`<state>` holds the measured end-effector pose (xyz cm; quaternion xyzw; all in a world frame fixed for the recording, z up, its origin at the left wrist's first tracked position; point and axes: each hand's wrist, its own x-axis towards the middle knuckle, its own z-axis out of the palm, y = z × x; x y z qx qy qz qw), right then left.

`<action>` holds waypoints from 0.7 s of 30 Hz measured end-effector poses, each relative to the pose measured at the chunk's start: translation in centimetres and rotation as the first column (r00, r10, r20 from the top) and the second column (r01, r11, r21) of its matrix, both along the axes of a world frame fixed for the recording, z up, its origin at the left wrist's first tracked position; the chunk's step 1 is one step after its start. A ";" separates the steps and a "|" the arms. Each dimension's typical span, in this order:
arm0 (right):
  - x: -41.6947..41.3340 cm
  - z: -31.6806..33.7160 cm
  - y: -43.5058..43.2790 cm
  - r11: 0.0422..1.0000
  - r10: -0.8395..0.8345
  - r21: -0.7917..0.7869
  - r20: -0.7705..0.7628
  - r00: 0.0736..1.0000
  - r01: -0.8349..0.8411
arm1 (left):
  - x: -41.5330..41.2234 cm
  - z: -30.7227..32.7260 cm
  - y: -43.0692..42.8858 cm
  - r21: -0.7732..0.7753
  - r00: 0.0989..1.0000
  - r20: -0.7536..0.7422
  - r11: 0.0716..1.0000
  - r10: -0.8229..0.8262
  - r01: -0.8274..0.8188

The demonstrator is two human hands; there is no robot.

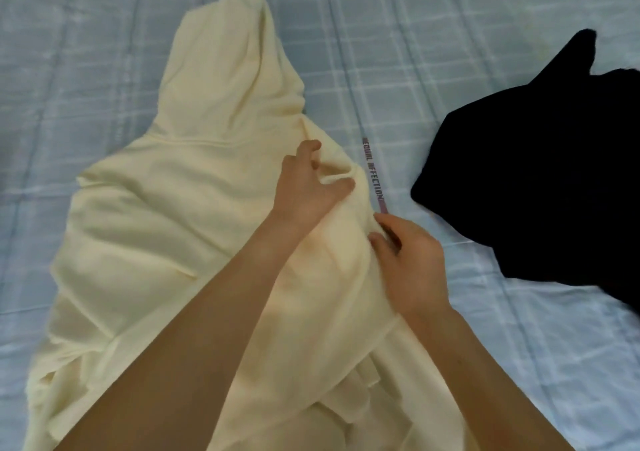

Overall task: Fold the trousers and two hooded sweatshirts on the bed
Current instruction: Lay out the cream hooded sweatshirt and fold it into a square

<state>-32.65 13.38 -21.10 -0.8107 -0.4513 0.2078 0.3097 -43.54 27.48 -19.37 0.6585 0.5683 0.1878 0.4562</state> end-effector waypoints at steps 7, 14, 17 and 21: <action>2.8 1.1 -0.9 0.939 -0.319 0.131 -0.024 0.947 0.319 | 1.8 -0.1 1.2 0.038 0.925 0.287 0.968 -0.247 0.247; 0.7 0.7 1.4 0.987 -0.133 0.113 0.183 0.974 0.114 | 1.3 -1.7 -1.1 0.565 0.891 -0.437 0.732 -0.126 0.381; 0.0 -0.4 3.6 0.992 0.113 0.027 0.287 0.951 -0.126 | -0.3 -3.7 -2.1 0.502 0.807 -0.559 0.696 -0.192 0.514; 0.7 -2.1 5.3 0.978 0.197 -0.112 0.211 0.958 -0.176 | -1.8 -3.9 0.0 0.281 0.772 -0.496 0.768 -0.398 0.576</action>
